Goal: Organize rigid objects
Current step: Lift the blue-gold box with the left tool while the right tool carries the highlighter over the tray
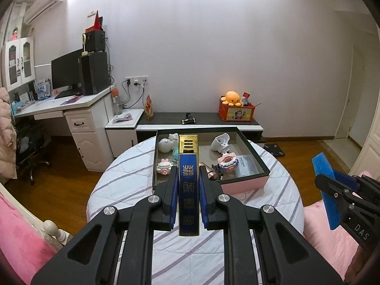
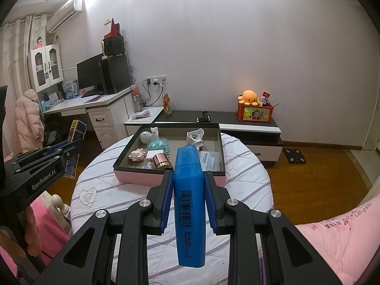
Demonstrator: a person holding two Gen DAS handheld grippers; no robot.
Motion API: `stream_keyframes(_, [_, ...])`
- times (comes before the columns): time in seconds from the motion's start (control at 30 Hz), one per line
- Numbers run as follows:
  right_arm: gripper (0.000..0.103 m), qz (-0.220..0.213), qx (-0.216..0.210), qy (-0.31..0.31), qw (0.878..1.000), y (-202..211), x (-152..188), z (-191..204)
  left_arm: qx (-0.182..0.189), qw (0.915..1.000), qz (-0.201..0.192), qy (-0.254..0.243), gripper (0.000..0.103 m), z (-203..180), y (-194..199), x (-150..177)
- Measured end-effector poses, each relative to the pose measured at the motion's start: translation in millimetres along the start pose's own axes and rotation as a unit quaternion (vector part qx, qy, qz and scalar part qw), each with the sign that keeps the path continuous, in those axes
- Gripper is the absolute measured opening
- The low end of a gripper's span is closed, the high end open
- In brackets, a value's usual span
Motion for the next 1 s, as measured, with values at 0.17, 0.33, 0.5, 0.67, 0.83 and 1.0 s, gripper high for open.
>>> stream_keyframes(0.17, [0.027, -0.006, 0.000, 0.002, 1.000, 1.7, -0.2, 0.6, -0.001, 1.0000, -0.002, -0.001, 0.015, 0.2, 2.5, -1.1])
stream_keyframes(0.33, [0.027, -0.006, 0.000, 0.003, 1.000, -0.6, -0.9, 1.2, 0.001, 1.0000, 0.002, -0.001, 0.015, 0.8, -5.2, -2.1])
stream_keyframes(0.5, [0.029, 0.031, 0.011, 0.015, 0.999, -33.6, 15.3, -5.1, -0.004, 0.9995, 0.031, 0.005, 0.015, 7.0, -32.3, 3.4])
stream_keyframes(0.67, [0.073, 0.152, 0.044, 0.031, 0.987, -103.9, 75.9, -20.1, -0.008, 0.9983, 0.057, 0.005, 0.015, 11.2, -58.8, 14.5])
stream_keyframes(0.83, [0.064, 0.208, 0.028, 0.036, 0.977, -152.5, 106.5, -22.7, -0.007, 0.9961, 0.088, 0.003, 0.015, 12.1, -82.9, 28.7])
stream_keyframes(1.0, [0.026, 0.230, 0.018, 0.038, 0.972, -157.8, 109.0, -21.1, -0.004, 0.9942, 0.108, 0.001, 0.015, 10.5, -102.9, 34.6])
Point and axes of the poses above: each gripper's, at about its wrist camera, not at the fingertips, and y roughly against the way its jaws point, z to its left, x to its underside, the point moved 3 cm from there along -y, roughly the way its jaws point, and after that the axes turned 12 degrees about -z, right-handed, at the moved point
